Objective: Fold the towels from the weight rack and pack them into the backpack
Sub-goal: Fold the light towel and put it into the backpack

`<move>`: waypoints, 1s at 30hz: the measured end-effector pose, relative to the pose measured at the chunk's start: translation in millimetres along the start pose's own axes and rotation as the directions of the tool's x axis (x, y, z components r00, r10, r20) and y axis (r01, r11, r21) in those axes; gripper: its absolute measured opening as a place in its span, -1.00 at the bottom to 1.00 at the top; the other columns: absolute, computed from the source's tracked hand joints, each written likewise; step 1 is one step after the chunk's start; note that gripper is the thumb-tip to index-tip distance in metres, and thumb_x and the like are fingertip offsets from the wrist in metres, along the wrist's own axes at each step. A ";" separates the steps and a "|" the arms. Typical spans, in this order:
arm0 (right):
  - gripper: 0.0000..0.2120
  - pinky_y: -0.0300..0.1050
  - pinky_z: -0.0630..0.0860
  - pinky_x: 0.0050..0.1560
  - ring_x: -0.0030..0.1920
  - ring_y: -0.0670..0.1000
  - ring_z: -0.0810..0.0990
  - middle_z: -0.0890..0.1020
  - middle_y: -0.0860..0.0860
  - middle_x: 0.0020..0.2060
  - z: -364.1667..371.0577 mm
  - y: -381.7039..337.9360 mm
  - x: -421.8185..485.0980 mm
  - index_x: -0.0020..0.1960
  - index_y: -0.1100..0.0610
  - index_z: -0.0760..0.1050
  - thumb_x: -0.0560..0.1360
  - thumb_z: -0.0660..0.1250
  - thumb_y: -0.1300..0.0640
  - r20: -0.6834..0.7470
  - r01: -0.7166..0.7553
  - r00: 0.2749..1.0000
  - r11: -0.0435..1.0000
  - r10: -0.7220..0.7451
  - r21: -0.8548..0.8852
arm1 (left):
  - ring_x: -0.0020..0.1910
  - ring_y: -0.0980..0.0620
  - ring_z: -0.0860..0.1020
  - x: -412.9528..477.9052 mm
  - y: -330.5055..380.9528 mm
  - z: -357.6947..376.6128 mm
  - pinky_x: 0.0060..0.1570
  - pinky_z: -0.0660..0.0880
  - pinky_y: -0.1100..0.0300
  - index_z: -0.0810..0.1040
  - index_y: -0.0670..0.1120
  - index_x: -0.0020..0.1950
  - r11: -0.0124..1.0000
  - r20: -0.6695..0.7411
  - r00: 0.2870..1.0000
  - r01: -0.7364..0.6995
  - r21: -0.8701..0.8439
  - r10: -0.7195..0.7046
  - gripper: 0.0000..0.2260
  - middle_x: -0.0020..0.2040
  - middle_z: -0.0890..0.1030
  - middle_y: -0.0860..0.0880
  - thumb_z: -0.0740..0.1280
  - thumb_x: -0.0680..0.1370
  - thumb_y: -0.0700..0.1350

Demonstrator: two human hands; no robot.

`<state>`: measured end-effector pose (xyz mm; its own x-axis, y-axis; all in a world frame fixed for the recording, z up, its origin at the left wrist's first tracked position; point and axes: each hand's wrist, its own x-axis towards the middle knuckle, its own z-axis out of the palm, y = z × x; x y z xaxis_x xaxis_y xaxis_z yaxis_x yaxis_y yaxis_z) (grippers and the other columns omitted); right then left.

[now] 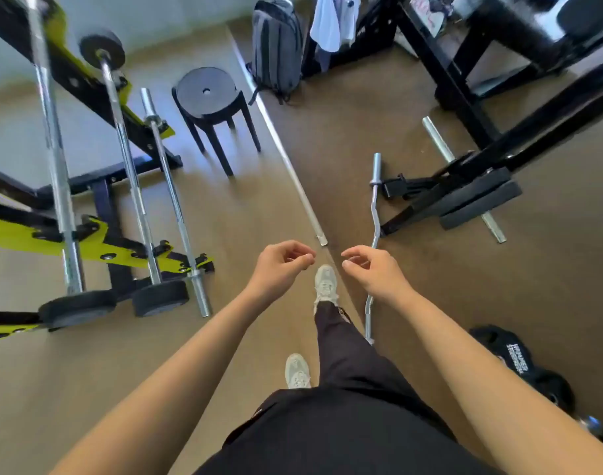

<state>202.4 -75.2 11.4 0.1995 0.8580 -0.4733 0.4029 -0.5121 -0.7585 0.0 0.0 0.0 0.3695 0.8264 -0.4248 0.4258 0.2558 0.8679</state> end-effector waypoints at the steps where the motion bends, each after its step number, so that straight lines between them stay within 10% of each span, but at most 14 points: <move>1: -0.83 -0.52 0.42 -0.21 -0.14 -0.20 0.56 0.64 -0.02 -0.09 -6.3 -2.2 15.9 0.15 0.13 0.63 0.57 0.39 0.16 -0.009 -0.001 1.000 1.000 0.001 0.011 | -0.13 0.00 0.67 16.9 3.5 -2.6 0.05 0.61 0.02 0.72 0.03 -0.10 1.000 0.009 1.000 0.003 0.015 -0.003 -0.94 -0.15 0.74 -0.06 0.44 0.51 -0.09; 30: -0.84 -0.03 0.56 0.15 0.03 0.00 0.63 0.68 -0.07 -0.06 -90.0 -249.0 604.4 0.09 0.00 0.65 0.54 0.40 0.04 0.156 -0.100 0.978 0.967 0.139 -0.235 | -0.04 0.09 0.67 582.7 154.8 -240.5 0.04 0.61 0.14 0.72 -0.04 0.05 0.966 0.059 0.990 0.114 0.234 -0.131 -0.88 -0.07 0.73 0.06 0.41 0.60 -0.06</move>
<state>303.0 574.4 -45.5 0.1118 0.7615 -0.6385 0.5794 -0.5720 -0.5806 82.6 641.8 -51.2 0.3585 0.7550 -0.5490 0.6465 0.2234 0.7295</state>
